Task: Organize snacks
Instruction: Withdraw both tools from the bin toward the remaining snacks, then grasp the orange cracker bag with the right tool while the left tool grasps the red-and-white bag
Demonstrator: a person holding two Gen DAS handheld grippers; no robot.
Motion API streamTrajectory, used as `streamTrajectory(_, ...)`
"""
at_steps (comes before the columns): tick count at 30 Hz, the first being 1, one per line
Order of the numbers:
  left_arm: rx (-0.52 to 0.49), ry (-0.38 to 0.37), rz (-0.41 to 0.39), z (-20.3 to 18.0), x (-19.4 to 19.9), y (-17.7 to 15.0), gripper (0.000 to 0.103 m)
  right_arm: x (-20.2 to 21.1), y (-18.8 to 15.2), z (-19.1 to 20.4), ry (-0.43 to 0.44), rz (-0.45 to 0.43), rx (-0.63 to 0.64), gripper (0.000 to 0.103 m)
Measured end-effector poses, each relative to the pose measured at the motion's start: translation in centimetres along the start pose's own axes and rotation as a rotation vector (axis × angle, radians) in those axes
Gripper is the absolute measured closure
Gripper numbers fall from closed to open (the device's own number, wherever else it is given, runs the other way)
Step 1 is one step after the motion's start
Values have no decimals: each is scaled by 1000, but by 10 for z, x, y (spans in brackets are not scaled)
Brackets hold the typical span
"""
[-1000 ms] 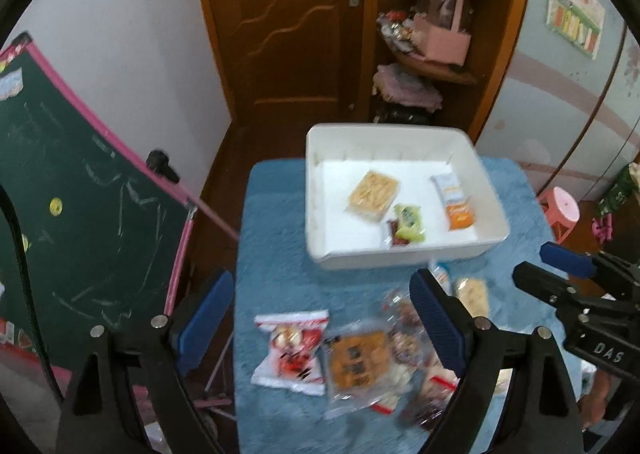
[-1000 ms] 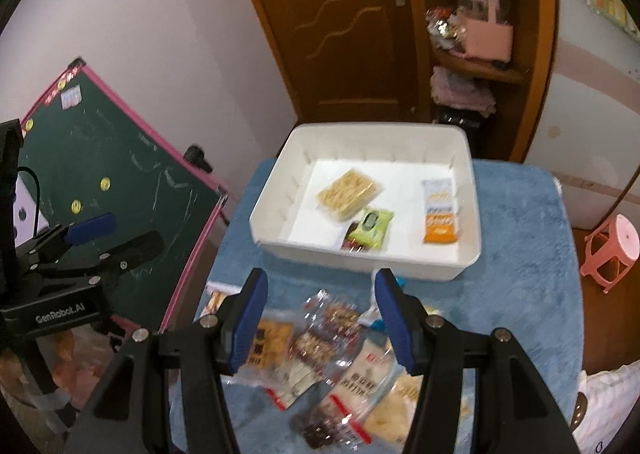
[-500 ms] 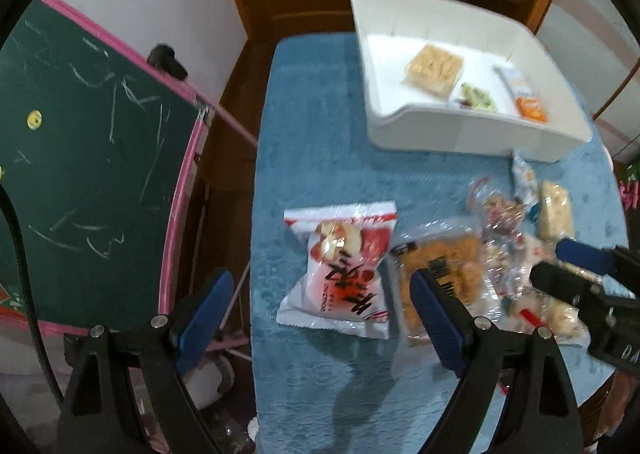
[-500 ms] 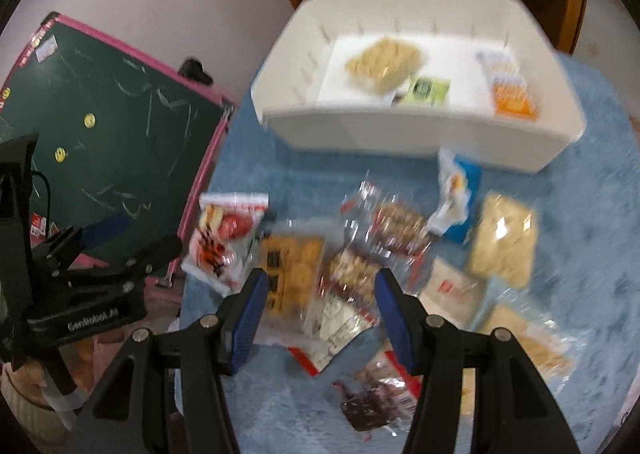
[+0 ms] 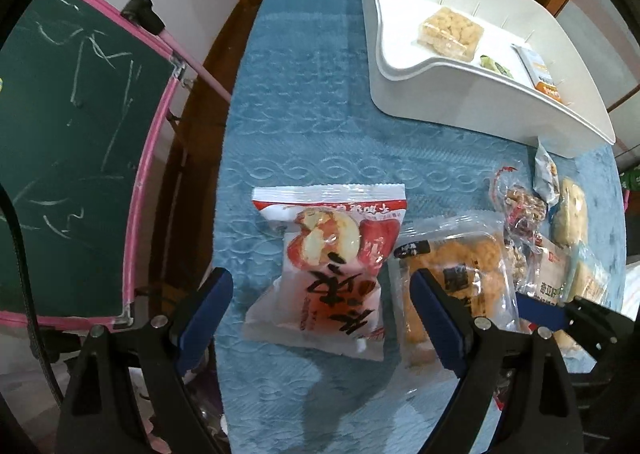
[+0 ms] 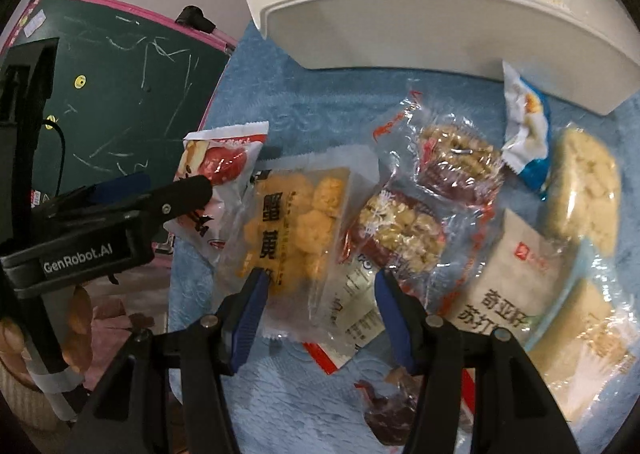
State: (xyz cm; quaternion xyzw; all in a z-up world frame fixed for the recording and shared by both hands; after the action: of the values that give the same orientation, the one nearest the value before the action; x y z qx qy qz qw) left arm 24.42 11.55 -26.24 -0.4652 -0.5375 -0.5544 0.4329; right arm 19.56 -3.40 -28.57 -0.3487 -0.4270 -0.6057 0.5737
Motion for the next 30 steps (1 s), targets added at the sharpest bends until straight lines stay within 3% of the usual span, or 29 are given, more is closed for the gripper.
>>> streamTrajectory(5, 11, -4, 39, 2, -18, 4, 14, -9, 2, -6, 80, 41, -47, 47)
streamTrajectory(10, 32, 5, 72, 8, -37, 3, 14, -16, 7, 1, 101, 40, -43, 47)
streamTrajectory(16, 91, -47, 72, 17, -45, 3, 14, -21, 14, 7, 99, 34, -26, 54)
streamTrajectory(18, 97, -66, 55, 18, -45, 2, 20, -19, 14, 4, 117, 28, -25, 57)
streamTrajectory(20, 117, -110, 47, 18, -43, 1, 38, -16, 13, 1, 126, 18, -20, 59)
streamTrajectory(23, 143, -83, 31, 19, -39, -3, 43, -9, 8, 0, 99, -1, 7, 61)
streamTrajectory(30, 159, -98, -18, 13, -8, -21, 46, 16, -7, 0, 59, -41, 55, 61)
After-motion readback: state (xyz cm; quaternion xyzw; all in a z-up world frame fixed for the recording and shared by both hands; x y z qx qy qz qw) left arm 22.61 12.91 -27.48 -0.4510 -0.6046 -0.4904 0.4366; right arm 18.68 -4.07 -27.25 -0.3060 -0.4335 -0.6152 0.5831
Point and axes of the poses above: each gripper's, at about its wrist camera, not at the fingertips, and x roughly against the way its jaws point, z to its left, y to its top, the point moved 4 cm from there along -x, roughly the way its jaws point, and after that the axes turned 2 degrees about -x, right-handed, at the moved point
